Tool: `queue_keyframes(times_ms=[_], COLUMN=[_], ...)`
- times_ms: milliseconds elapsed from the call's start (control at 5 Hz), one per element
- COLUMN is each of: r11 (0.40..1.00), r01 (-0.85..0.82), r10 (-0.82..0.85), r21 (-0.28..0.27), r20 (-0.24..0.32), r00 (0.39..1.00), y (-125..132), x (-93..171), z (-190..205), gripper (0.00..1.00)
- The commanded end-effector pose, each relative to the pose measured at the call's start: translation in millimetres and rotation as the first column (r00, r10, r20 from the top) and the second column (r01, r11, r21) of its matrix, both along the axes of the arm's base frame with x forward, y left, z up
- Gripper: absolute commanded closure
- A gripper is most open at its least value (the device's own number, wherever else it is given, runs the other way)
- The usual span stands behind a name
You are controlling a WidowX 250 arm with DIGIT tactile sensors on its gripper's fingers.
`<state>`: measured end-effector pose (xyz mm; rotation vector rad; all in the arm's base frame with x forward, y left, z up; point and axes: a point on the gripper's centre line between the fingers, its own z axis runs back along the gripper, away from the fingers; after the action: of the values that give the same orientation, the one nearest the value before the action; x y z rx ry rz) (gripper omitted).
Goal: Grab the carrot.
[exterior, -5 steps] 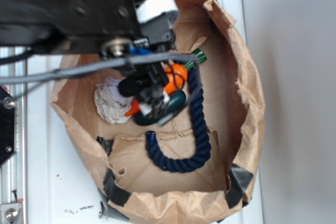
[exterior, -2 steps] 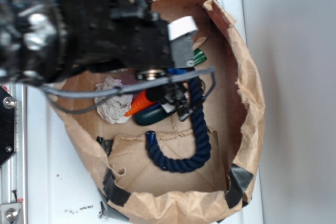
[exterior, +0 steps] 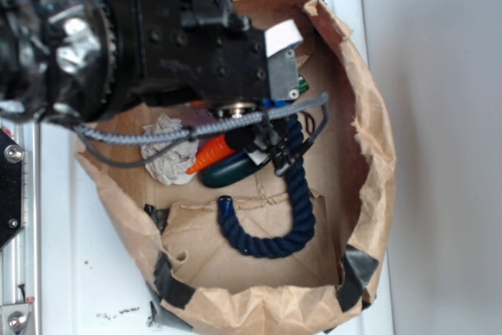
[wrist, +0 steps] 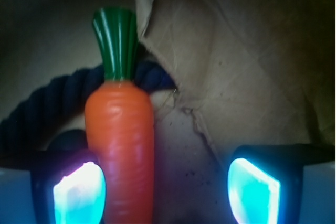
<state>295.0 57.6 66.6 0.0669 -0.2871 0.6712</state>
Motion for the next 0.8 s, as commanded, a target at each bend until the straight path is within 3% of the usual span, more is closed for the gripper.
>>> queue_keyframes(times_ms=[0,200,600], r11=[0.997,0.998,0.997], r01=[-0.007,-0.02,0.003], r10=[0.003,0.017,-0.005], r21=[0.081,0.059,0.072], r20=[0.051,0.054,0.038], r00=[0.999,0.998,0.999], y=[-11,-15,-21], x=[20,22,15], z=[-6,-8,-24], gripper=[0.0,0.0,0.0])
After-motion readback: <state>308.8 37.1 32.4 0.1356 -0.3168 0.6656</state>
